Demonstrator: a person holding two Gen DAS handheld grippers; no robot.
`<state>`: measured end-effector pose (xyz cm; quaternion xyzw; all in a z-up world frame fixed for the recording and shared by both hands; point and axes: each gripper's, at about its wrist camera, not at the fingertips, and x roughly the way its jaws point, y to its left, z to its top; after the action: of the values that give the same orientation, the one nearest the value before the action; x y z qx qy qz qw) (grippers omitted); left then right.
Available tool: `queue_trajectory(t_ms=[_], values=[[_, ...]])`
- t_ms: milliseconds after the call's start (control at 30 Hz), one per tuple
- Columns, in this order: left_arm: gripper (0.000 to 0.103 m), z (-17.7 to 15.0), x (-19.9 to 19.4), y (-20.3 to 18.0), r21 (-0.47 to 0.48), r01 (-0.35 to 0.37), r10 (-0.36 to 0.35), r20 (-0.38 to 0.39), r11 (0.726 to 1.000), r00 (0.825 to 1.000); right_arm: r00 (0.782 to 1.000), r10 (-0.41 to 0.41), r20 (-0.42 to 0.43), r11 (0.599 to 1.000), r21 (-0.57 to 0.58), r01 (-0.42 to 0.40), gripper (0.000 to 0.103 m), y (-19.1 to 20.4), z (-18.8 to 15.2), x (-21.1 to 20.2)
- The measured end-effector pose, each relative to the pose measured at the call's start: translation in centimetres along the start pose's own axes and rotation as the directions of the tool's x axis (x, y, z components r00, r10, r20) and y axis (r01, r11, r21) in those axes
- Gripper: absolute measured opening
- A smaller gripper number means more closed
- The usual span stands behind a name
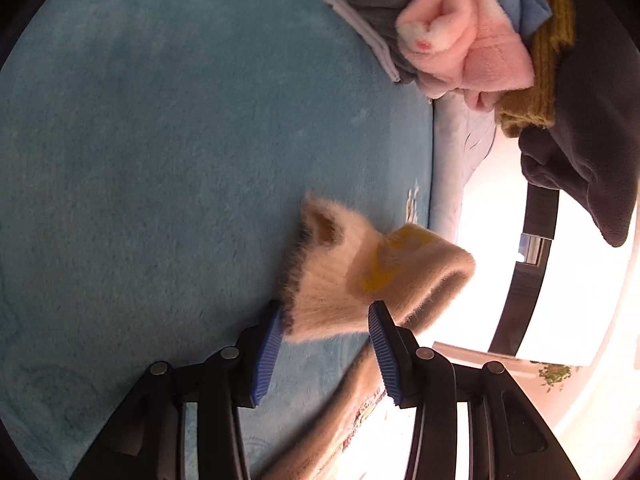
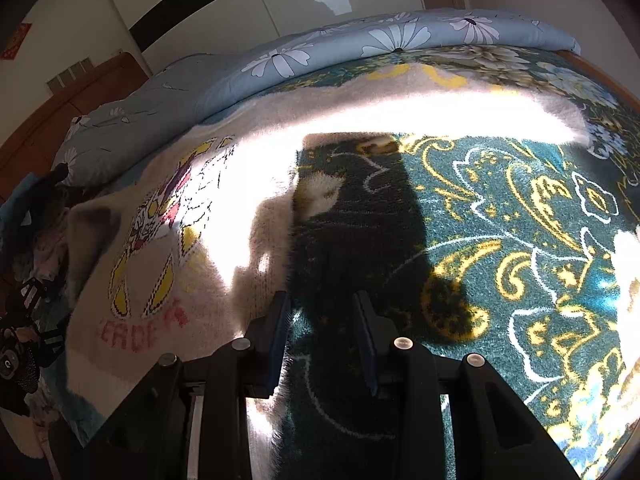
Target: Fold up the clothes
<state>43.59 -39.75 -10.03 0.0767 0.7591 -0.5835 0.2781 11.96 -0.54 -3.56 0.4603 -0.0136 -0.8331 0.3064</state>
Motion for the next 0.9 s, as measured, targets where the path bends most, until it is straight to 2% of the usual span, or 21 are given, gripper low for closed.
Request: queue_trajectory(t_ms=[67,167,300,367,400,467,533,567,600,633,667,767,833,900], values=[[0.048,1.1,1.0,-0.1,-0.041,0.018,-0.019,-0.039,0.999,0.999,1.000,-0.001,-0.001,1.000,-0.002,0.001,0.033,0.0,0.0,0.0],[0.048,0.2,1.2,0.4,-0.064,0.030,-0.035,-0.078,0.997,0.996,1.000,-0.011,-0.001,1.000,-0.008,0.011,0.033,0.2,0.0,0.1],[0.048,-0.6,1.8,0.6,-0.094,0.049,-0.056,-0.066,0.994,0.996,1.000,-0.014,0.002,1.000,-0.008,0.014,0.033,0.2,0.0,0.1],[0.049,4.2,3.9,-0.4,-0.124,0.074,-0.079,-0.039,0.990,0.996,1.000,-0.011,-0.001,1.000,-0.011,0.011,0.033,0.1,0.0,0.1],[0.049,5.2,4.6,-0.6,-0.146,0.077,-0.082,-0.027,0.986,0.996,1.000,-0.010,-0.002,1.000,-0.010,0.010,0.033,0.1,0.0,0.1],[0.049,5.1,5.0,-0.8,-0.175,0.088,-0.087,0.013,0.981,0.996,1.000,-0.008,-0.003,1.000,-0.009,0.008,0.033,0.1,0.1,0.1],[0.047,5.3,5.3,-1.5,-0.147,0.074,-0.068,0.044,0.986,0.997,1.000,-0.009,-0.003,1.000,-0.006,0.009,0.033,0.1,0.1,0.1],[0.045,5.5,5.5,-1.9,-0.126,0.052,-0.045,0.055,0.991,0.997,1.000,-0.010,-0.002,1.000,-0.006,0.010,0.033,0.1,0.1,0.1],[0.038,5.7,5.6,-2.3,-0.105,0.029,-0.022,0.065,0.994,0.998,1.000,-0.010,-0.002,1.000,-0.009,0.010,0.033,0.1,0.1,0.1],[0.026,5.8,5.6,-2.9,-0.057,-0.011,0.015,0.079,0.998,0.997,1.000,-0.010,-0.002,1.000,-0.011,0.010,0.033,0.1,0.0,0.1],[0.020,6.0,5.5,-3.8,0.009,-0.053,0.052,0.098,0.999,0.994,1.000,-0.008,-0.002,1.000,-0.011,0.008,0.033,0.1,0.1,0.1],[0.015,5.6,4.7,-7.3,0.211,-0.113,0.088,0.124,0.971,0.988,1.000,-0.006,-0.001,1.000,-0.015,0.006,0.033,0.1,0.1,0.2],[0.014,4.0,3.8,-11.1,0.389,-0.133,0.077,0.158,0.912,0.985,1.000,-0.010,0.001,1.000,-0.020,0.010,0.033,0.2,0.1,0.3],[0.014,1.5,3.1,-15.5,0.561,-0.135,0.040,0.179,0.816,0.983,1.000,-0.014,0.004,1.000,-0.025,0.014,0.033,0.2,0.2,0.3]])
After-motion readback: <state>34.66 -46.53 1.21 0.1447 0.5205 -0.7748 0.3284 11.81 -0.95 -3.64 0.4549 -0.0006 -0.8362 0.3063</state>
